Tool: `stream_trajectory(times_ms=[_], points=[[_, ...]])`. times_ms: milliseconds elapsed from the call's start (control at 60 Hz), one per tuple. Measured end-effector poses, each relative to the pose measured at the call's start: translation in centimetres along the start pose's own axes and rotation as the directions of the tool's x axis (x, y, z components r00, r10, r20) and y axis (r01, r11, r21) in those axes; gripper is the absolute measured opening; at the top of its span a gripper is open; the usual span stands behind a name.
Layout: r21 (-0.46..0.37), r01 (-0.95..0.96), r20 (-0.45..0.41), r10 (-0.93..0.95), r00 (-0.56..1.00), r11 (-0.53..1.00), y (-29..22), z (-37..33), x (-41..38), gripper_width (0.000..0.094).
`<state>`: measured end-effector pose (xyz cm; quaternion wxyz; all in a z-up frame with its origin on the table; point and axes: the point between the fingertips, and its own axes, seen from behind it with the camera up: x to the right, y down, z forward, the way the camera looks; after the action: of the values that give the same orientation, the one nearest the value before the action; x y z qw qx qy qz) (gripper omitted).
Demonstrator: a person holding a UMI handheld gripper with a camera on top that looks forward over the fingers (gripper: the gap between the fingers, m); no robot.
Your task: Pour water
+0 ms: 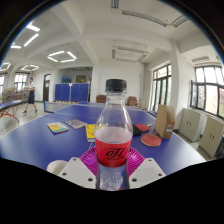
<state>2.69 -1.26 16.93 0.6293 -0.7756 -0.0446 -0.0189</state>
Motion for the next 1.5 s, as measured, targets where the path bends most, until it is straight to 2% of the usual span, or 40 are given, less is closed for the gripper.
stream_trajectory(times_ms=[183, 200, 217, 350, 467, 500, 533, 550, 583, 667, 967, 1233, 1500], points=[[-0.108, -0.034, -0.006, 0.033, 0.999, 0.994, 8.8, 0.4, 0.8, 0.0333], [-0.042, -0.033, -0.004, 0.032, 0.999, 0.999, 7.6, -0.1, 1.0, 0.0324], [-0.03, -0.032, -0.001, 0.032, 1.0, 0.999, 7.7, -0.2, 1.4, 0.0326], [-0.005, -0.027, 0.001, 0.027, 1.0, 1.0, 7.8, -0.5, 1.4, 0.0396], [-0.078, -0.034, 0.015, 0.035, 0.999, 0.996, 8.3, 0.0, 1.6, 0.0544], [-0.125, -0.036, 0.017, 0.038, 0.999, 0.992, 9.0, -0.2, 1.7, 0.0656], [-0.159, -0.043, 0.016, 0.046, 0.999, 0.986, 9.3, 0.2, 0.8, 0.0826], [-0.168, -0.046, 0.016, 0.049, 0.999, 0.985, 9.1, -0.7, 1.2, 0.0864], [-0.187, -0.057, 0.003, 0.059, 0.998, 0.981, 8.9, -1.4, 1.5, 0.0831], [-0.192, -0.051, -0.028, 0.047, 0.999, 0.98, 6.9, -3.1, 1.6, 0.0868], [-0.231, -0.051, -0.066, 0.036, 0.997, 0.972, -0.1, -20.7, -1.5, 0.0853], [-0.231, -0.03, -0.092, 0.009, 0.996, 0.972, -1.8, -36.1, -6.6, 0.0851], [-0.219, -0.001, -0.095, -0.02, 0.995, 0.976, -3.0, -43.1, -8.8, 0.0849]])
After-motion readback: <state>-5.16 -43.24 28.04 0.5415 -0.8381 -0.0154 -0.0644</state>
